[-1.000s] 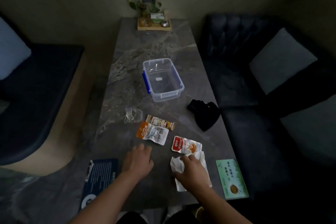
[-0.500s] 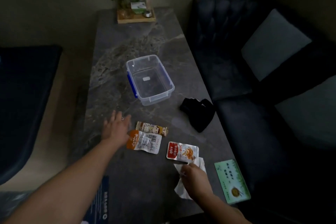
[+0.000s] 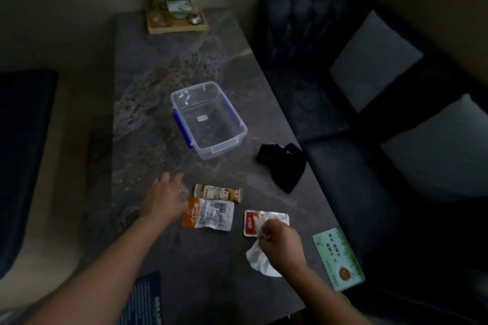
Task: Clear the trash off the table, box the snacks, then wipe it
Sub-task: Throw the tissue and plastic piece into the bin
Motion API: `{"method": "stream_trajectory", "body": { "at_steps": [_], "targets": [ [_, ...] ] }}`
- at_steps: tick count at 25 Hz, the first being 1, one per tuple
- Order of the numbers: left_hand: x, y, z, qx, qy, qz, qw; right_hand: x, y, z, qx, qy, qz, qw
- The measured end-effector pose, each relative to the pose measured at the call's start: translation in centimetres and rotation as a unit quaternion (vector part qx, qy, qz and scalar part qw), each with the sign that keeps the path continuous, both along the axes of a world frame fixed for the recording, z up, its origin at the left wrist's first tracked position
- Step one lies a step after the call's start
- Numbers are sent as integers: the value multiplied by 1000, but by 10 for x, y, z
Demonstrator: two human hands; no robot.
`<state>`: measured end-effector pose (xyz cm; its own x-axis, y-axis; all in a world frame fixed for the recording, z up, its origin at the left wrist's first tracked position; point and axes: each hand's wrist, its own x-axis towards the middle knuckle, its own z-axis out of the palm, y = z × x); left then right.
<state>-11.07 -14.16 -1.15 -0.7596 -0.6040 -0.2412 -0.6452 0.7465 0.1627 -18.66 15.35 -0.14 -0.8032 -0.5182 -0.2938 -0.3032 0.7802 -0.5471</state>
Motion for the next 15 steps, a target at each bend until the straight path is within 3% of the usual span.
{"method": "stream_trajectory", "body": {
  "at_steps": [4,7,15],
  "targets": [
    [-4,-1,20,111,130,124,977,-25,-42,30,-53,16,-14,998],
    [-18,-8,35,146,190,184,953,-50,-74,51,-93,20,3,995],
    [-21,19,31,186,157,159,957,-58,-77,49,-75,4,-11,997]
  ]
}}
